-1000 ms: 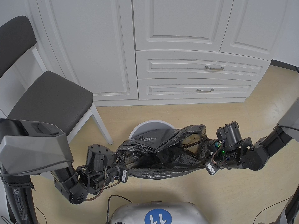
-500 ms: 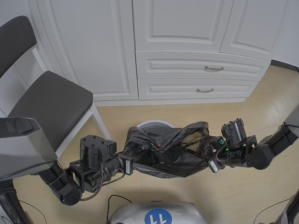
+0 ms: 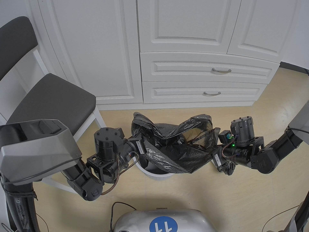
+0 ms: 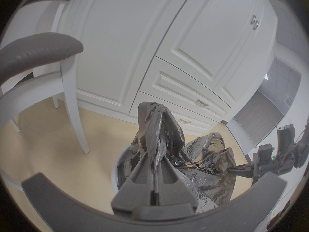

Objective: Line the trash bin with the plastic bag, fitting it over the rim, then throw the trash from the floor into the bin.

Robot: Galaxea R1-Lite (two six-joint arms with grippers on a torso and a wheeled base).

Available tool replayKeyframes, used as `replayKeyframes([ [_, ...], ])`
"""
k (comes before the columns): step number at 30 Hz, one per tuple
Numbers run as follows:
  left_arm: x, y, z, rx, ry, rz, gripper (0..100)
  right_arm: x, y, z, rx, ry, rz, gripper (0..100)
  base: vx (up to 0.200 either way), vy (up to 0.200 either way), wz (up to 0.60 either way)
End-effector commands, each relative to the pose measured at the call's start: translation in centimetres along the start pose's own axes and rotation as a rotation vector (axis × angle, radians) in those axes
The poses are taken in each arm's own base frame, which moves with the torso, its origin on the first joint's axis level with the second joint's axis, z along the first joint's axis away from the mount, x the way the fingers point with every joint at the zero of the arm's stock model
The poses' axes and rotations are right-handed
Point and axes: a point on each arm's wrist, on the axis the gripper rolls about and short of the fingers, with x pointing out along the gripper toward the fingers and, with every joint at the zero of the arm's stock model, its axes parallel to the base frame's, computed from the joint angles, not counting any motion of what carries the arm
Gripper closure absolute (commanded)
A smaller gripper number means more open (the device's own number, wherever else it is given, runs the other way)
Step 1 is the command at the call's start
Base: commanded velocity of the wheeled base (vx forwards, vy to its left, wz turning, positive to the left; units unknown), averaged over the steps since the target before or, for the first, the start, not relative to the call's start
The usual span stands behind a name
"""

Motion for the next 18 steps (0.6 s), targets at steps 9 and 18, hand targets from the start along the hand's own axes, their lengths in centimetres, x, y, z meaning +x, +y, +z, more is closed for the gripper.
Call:
replayKeyframes([
  [9, -1.2, 0.2, 2.2, -0.026, -0.054, 0.015, 100, 0.1, -0.5, -0.5, -0.001, 0.012, -0.013, 0, 0.0, 0.0, 0.0],
  [18, -2.4, 0.0, 3.0, -0.019, -0.04, 0.008, 100, -0.6, -0.7, -0.3, 0.0, 0.007, -0.012, 0, 0.0, 0.0, 0.0],
])
